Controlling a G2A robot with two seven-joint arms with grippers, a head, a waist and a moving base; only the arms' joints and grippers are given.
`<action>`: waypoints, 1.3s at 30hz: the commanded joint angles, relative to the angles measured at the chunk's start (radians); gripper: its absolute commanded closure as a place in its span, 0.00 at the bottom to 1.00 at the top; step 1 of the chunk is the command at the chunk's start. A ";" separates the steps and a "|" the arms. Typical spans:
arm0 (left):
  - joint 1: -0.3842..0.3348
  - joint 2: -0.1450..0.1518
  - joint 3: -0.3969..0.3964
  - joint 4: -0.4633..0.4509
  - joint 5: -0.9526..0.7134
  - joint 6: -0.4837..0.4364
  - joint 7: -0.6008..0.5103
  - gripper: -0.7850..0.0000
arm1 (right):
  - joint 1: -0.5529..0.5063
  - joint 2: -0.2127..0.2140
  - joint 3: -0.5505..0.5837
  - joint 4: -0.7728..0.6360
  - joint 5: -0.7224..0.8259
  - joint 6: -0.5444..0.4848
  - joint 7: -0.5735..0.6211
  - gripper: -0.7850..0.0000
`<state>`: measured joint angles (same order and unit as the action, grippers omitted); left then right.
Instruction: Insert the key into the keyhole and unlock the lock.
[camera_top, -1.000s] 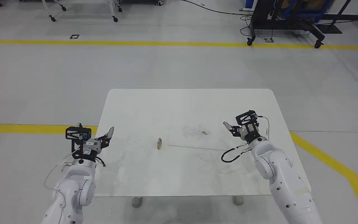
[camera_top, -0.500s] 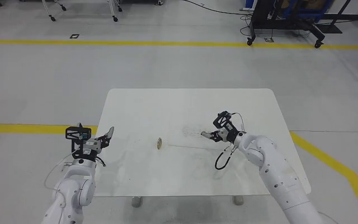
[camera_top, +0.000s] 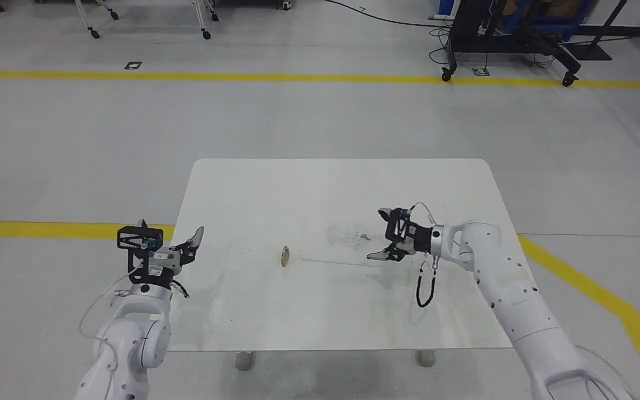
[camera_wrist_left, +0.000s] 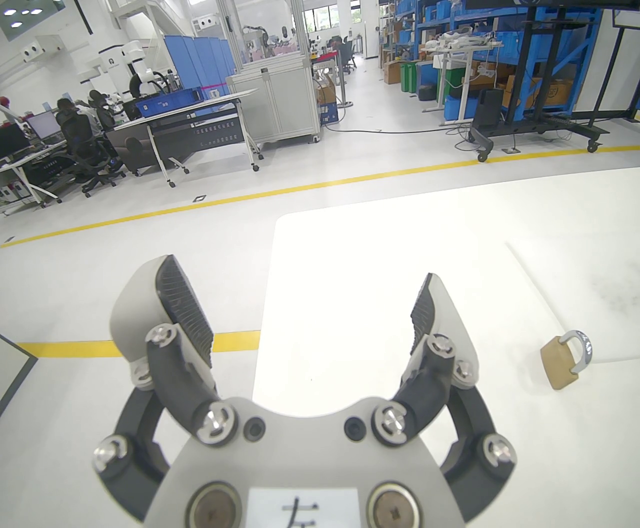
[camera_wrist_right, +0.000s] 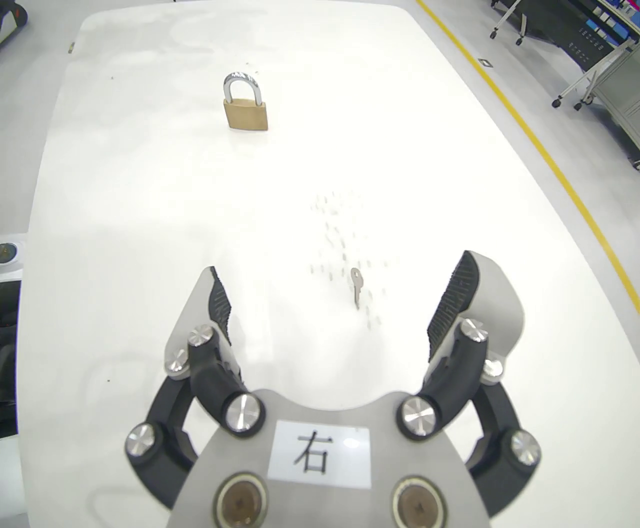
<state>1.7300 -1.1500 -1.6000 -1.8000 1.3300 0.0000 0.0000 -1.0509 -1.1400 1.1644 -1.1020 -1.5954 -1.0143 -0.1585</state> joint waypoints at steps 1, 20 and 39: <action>0.000 0.000 0.000 0.000 0.000 0.000 0.000 0.00 | 0.034 0.001 -0.043 0.041 -0.018 0.002 -0.019 0.04; 0.000 0.000 0.000 0.000 0.000 0.000 0.000 0.00 | 0.257 -0.037 -0.359 0.347 -0.012 0.002 -0.095 0.60; 0.000 0.000 0.000 0.000 0.000 0.000 0.000 0.00 | 0.330 -0.069 -0.427 0.446 -0.002 0.026 -0.077 0.75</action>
<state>1.7300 -1.1500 -1.6000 -1.8000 1.3300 0.0000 0.0000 -0.7232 -1.2078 0.7389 -0.6612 -1.5964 -0.9926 -0.2395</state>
